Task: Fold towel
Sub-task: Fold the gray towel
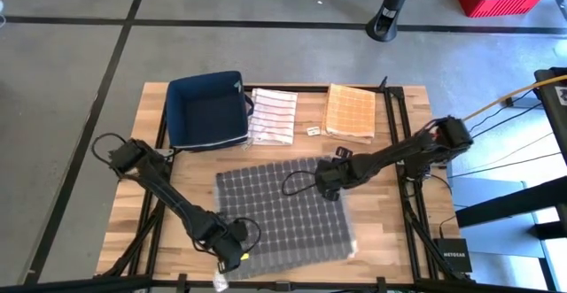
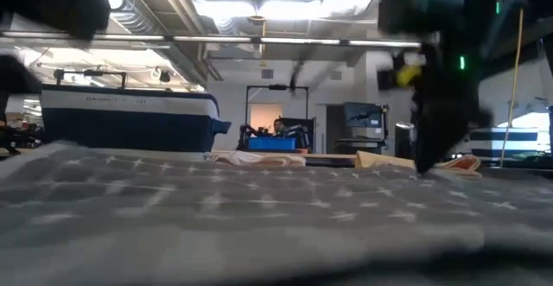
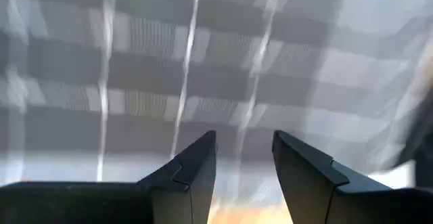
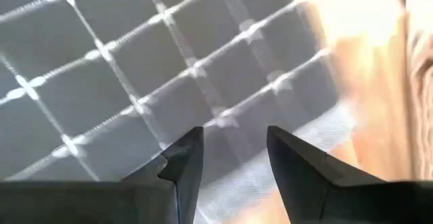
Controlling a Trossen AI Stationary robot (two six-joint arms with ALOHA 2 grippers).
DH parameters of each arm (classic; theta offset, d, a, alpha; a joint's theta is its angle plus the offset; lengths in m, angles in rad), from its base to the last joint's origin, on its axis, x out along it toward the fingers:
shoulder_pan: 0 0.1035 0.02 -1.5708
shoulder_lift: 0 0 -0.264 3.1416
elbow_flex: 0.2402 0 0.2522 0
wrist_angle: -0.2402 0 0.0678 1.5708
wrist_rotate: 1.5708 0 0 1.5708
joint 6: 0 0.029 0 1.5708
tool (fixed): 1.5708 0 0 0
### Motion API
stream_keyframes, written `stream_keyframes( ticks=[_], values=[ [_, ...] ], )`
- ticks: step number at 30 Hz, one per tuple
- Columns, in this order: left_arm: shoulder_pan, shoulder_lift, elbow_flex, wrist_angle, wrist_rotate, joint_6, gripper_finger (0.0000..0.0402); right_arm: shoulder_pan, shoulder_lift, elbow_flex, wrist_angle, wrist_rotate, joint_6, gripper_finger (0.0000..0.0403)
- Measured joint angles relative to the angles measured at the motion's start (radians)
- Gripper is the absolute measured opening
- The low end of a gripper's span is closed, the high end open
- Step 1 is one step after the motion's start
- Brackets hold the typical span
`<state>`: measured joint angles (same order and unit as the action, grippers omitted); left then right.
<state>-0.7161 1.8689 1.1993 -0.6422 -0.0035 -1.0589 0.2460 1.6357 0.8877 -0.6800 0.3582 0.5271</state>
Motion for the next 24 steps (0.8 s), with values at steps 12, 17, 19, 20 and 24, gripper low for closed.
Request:
stream_keyframes(
  ticks=[12, 17, 19, 20, 24],
  values=[
    [-0.098, -0.071, 0.03, 0.21, -0.121, -0.062, 0.0139, 0.399, -0.144, 0.043, 0.086, -0.031, 0.101, 0.0166],
    [-0.176, -0.066, 0.118, 0.207, -0.193, -0.091, 0.0139, 0.582, -0.093, 0.044, 0.192, 0.121, 0.2, 0.0166],
    [-0.207, -0.072, 0.191, 0.207, -0.304, -0.045, 0.0139, 0.628, -0.067, 0.044, 0.234, 0.179, 0.239, 0.0166],
    [-0.224, -0.071, 0.231, 0.215, -0.362, -0.006, 0.0139, 0.646, -0.052, 0.044, 0.251, 0.203, 0.255, 0.0166],
    [-0.29, -0.044, 0.341, 0.229, -0.616, 0.229, 0.0139, 0.686, 0.008, 0.044, 0.29, 0.287, 0.281, 0.0166]
  ],
)
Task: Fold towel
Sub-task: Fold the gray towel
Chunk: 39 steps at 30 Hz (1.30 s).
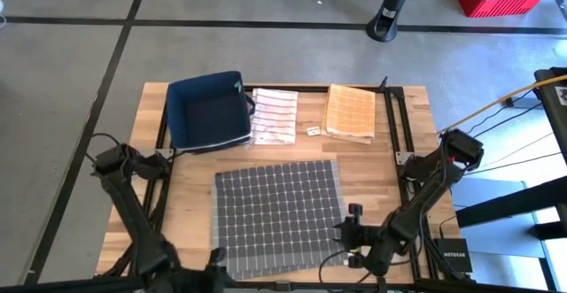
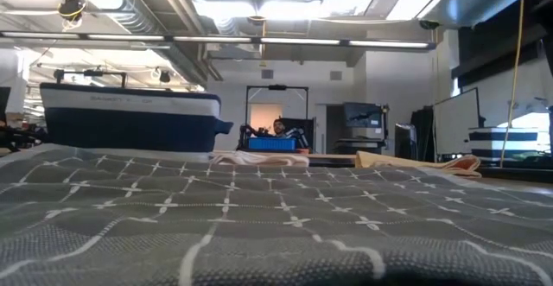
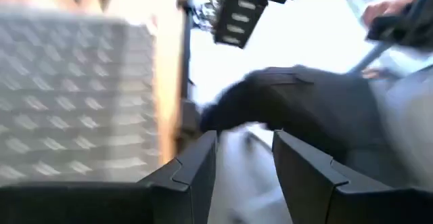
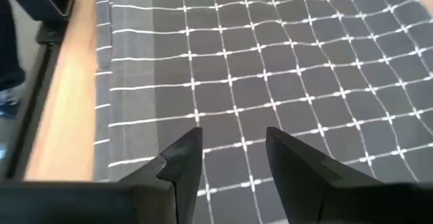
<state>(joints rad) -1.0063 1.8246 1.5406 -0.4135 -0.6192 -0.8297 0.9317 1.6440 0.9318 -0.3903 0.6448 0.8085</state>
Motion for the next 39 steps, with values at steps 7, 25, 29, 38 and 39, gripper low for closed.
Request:
stream_keyframes(
  ticks=[7, 25, 29, 38, 39],
  values=[
    [-0.007, 0.05, -0.061, -0.134, -0.058, 0.029, 0.0139, -0.017, 0.058, 0.0, -0.001, -0.012, -0.001, 0.0166],
    [0.041, 0.216, -0.065, -0.417, 0.436, -0.299, 0.0139, -0.031, 0.055, 0.001, -0.017, 0.003, -0.013, 0.0166],
    [0.05, 0.223, -0.064, -0.416, 0.432, -0.303, 0.0139, -0.031, 0.055, 0.002, -0.016, 0.019, -0.014, 0.0166],
    [0.057, 0.268, -0.06, -0.456, 0.467, -0.316, 0.0138, -0.031, 0.054, 0.002, -0.016, 0.018, -0.012, 0.0166],
    [0.06, 0.268, -0.06, -0.466, 0.468, -0.33, 0.0135, -0.031, 0.054, 0.002, -0.016, 0.016, -0.012, 0.0166]
  ],
)
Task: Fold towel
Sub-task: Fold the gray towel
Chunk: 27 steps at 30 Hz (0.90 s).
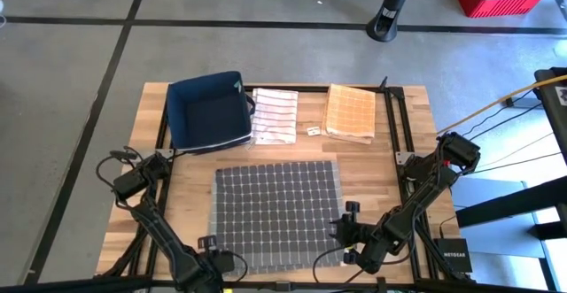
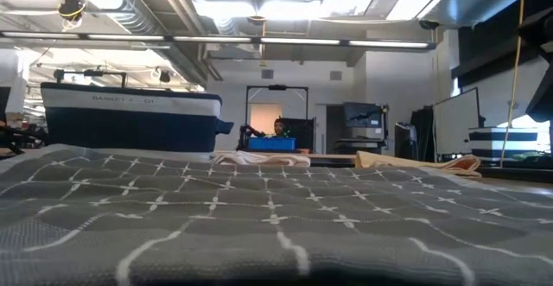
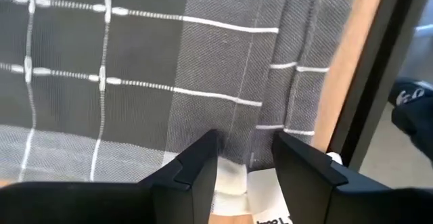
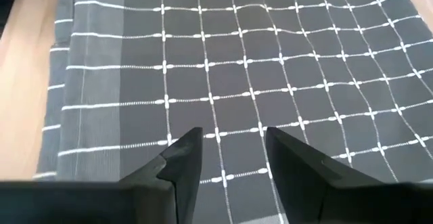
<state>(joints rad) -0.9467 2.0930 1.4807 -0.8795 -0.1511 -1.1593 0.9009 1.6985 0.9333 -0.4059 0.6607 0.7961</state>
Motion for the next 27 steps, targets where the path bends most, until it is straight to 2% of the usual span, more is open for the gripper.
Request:
stream_keyframes(
  ticks=[4, 11, 15, 18, 20, 27],
  values=[
    [0.003, -0.004, -0.001, -0.014, -0.001, -0.001, 0.0105, 0.0, -0.013, 0.022, -0.024, -0.122, -0.019, 0.0166],
    [0.008, -0.004, -0.003, -0.079, -0.009, 0.007, 0.0043, 0.003, 0.005, 0.042, 0.067, -0.368, -0.023, 0.0166],
    [0.008, -0.005, -0.002, -0.077, -0.009, 0.005, 0.0024, 0.003, 0.058, 0.04, 0.127, -0.405, -0.049, 0.0166],
    [0.007, -0.005, -0.002, -0.076, -0.009, 0.006, 0.0019, 0.003, 0.099, 0.043, 0.21, -0.473, -0.08, 0.0166],
    [0.007, -0.005, -0.003, -0.076, -0.009, 0.007, 0.002, 0.003, 0.116, 0.055, 0.195, -0.497, -0.091, 0.0166],
    [0.008, -0.005, -0.003, -0.074, -0.008, 0.007, 0.0028, 0.002, 0.12, 0.063, 0.153, -0.465, -0.088, 0.0166]
  ],
)
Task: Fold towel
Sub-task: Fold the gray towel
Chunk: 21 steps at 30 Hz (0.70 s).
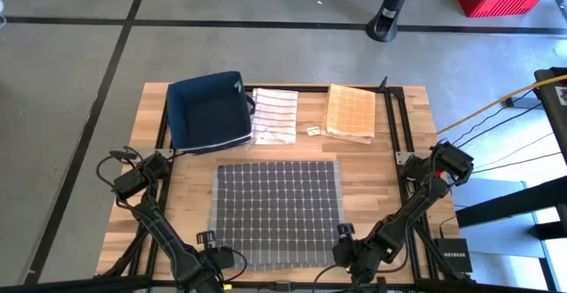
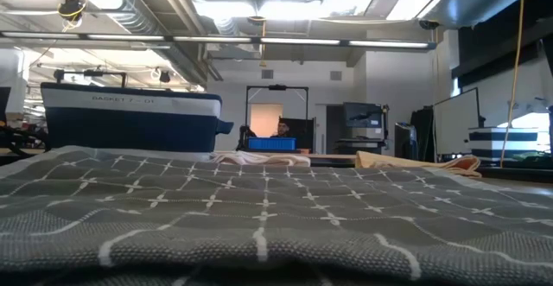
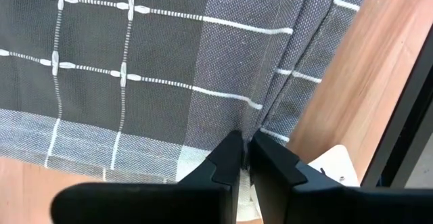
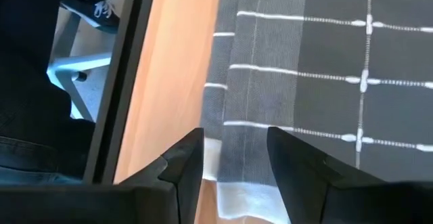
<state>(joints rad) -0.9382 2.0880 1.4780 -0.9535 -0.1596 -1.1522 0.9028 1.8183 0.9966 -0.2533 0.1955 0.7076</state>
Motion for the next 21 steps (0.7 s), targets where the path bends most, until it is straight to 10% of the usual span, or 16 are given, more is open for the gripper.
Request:
stream_keyframes(
  ticks=[21],
  values=[
    [0.0, 0.0, 0.0, 0.0, 0.0, 0.007, 0.0022, -0.009, 0.015, 0.0, -0.033, 0.02, 0.044, 0.0134]
  ],
)
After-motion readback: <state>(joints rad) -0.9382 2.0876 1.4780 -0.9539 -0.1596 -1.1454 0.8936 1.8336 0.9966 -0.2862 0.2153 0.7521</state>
